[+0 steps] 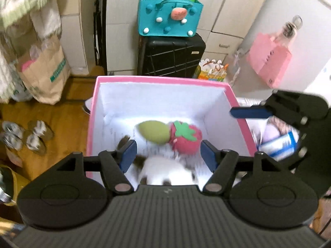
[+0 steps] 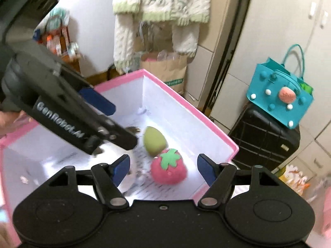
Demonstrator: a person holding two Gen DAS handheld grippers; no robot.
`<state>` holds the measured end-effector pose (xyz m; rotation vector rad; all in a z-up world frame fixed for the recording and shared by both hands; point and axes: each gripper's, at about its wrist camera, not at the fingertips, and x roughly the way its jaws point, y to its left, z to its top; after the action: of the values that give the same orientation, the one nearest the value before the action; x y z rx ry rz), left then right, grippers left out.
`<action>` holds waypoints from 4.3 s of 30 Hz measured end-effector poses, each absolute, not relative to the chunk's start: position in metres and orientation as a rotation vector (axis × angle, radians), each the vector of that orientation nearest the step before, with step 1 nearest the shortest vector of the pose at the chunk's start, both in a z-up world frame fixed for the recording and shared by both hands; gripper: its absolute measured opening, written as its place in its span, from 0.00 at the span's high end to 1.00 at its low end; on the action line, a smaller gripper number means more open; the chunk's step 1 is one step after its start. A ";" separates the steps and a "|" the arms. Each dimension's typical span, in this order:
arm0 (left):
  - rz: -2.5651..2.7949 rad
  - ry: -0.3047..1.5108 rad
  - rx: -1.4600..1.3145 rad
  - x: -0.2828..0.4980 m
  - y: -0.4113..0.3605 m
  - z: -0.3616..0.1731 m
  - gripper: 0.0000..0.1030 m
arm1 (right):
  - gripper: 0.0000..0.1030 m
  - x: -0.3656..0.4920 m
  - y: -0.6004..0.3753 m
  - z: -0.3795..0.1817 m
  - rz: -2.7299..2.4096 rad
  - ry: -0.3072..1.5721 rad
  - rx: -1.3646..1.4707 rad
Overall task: Organize soft objects
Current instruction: 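Open both tools to drop the sponge and strawberry into the box, then withdraw both tools from the box back toward the table, then grasp the orange teardrop sponge with the right tool while the left tool grasps the white tube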
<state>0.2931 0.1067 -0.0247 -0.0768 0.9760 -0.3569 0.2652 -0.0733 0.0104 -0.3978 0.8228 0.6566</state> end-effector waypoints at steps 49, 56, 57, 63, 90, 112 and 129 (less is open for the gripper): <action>-0.662 0.941 0.297 0.055 0.024 0.040 0.24 | 0.26 0.042 -0.214 0.064 0.568 0.887 -0.197; -0.673 0.890 0.316 0.059 -0.009 0.026 0.26 | 0.26 0.037 -0.246 0.027 0.543 0.911 -0.167; -0.674 0.877 0.317 0.059 -0.014 0.024 0.26 | 0.26 0.037 -0.249 0.022 0.534 0.905 -0.171; -0.684 0.827 0.285 0.065 -0.040 0.006 0.27 | 0.26 0.045 -0.269 0.000 0.505 0.878 -0.165; -0.663 0.740 0.089 0.129 -0.141 -0.085 0.35 | 0.27 0.108 -0.338 -0.088 0.320 0.690 -0.192; -0.638 0.679 0.233 0.141 -0.186 -0.125 0.59 | 0.46 0.175 -0.363 -0.102 0.452 0.744 -0.064; -0.563 0.637 0.207 0.135 -0.194 -0.137 0.81 | 0.61 0.150 -0.361 -0.102 0.395 0.719 -0.049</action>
<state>0.1352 -0.1944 -0.1373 0.2069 0.6370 -0.5625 0.1503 -0.3615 -0.1022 -0.0495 0.7191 0.3951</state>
